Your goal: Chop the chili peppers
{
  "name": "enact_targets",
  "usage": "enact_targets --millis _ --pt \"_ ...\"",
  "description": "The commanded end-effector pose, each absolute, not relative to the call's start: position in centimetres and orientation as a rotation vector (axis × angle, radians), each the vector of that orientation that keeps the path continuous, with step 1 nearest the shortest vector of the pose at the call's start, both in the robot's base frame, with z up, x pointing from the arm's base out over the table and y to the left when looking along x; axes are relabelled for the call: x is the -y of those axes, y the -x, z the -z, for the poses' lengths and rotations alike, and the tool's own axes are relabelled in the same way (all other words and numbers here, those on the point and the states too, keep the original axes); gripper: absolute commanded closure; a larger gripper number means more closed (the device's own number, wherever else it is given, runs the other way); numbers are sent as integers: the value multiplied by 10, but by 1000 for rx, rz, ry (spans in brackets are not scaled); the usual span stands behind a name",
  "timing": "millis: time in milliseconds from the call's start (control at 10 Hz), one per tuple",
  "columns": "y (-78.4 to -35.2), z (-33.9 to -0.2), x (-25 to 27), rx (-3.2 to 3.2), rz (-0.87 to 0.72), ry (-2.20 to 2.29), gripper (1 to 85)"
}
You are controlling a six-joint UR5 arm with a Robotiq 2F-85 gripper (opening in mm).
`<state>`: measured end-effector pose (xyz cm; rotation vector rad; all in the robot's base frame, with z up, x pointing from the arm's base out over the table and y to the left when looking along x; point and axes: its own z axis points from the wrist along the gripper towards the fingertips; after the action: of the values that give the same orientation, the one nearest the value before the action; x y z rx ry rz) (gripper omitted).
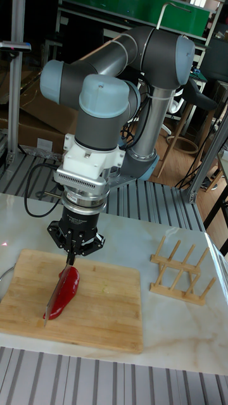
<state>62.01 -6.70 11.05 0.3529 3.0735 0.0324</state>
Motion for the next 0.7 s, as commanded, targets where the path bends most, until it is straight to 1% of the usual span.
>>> enact_targets --millis 0,600 --pt "-622 -111 64 -3068 -54 -361 843" --pt "-625 -108 65 -3062 -26 -362 843"
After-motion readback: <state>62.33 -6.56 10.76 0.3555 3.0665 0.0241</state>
